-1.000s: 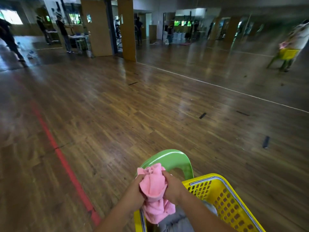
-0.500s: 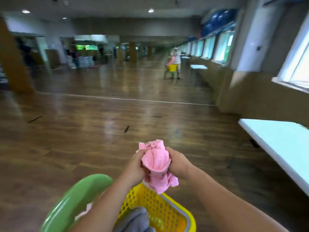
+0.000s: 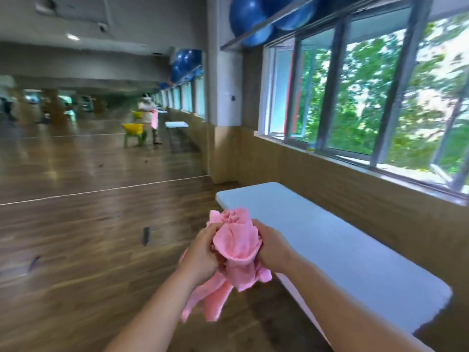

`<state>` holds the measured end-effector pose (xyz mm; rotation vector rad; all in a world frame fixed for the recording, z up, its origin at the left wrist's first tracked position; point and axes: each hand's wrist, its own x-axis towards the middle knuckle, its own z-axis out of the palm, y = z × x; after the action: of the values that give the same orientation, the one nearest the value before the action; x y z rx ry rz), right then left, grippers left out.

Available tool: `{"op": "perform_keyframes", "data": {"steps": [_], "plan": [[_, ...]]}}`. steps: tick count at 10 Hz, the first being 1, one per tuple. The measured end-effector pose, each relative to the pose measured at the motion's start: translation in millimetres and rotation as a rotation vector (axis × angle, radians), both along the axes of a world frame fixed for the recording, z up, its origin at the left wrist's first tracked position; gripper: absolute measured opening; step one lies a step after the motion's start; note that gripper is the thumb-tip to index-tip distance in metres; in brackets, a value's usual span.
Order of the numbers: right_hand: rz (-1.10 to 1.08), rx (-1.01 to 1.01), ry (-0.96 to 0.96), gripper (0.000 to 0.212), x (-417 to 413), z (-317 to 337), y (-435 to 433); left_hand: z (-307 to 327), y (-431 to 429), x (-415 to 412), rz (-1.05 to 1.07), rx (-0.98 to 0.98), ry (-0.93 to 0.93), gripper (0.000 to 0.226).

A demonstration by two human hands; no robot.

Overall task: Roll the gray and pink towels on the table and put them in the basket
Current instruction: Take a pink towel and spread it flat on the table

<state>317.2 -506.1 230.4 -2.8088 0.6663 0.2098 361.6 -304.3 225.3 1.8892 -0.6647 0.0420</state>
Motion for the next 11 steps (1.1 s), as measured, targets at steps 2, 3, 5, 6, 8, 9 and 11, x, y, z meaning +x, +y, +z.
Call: {"op": "perform_keyframes", "data": {"steps": [2, 3, 5, 6, 8, 9, 11], "plan": [[0.172, 0.512, -0.645, 0.028, -30.5, 45.6, -140.4, 14.5, -166.9, 16.7, -0.175, -0.023, -0.071, 0.048], [0.018, 0.62, -0.728, 0.024, -31.4, 45.2, -196.0, 18.3, -236.9, 32.4, -0.243, 0.012, -0.141, 0.044], [-0.18, 0.834, -0.857, 0.037, -12.1, 43.9, -289.3, 20.7, -346.7, 67.1, -0.368, -0.058, -0.208, 0.034], [-0.217, 0.776, -0.895, 0.038, -1.9, 48.8, -320.7, 18.9, -389.7, 89.9, -0.396, -0.093, -0.225, 0.029], [-0.141, 0.428, -0.918, 0.02, 15.6, 63.5, -390.5, 31.0, -474.4, 134.6, -0.482, -0.093, -0.229, 0.04], [-0.107, 0.302, -0.92, 0.026, 23.3, 70.7, -423.8, 39.2, -510.0, 146.4, -0.501, -0.112, -0.235, 0.044], [-0.044, 0.531, -0.831, 0.026, 59.4, 45.7, -471.0, 12.9, -537.2, 175.0, -0.475, -0.027, -0.167, 0.04]]}}
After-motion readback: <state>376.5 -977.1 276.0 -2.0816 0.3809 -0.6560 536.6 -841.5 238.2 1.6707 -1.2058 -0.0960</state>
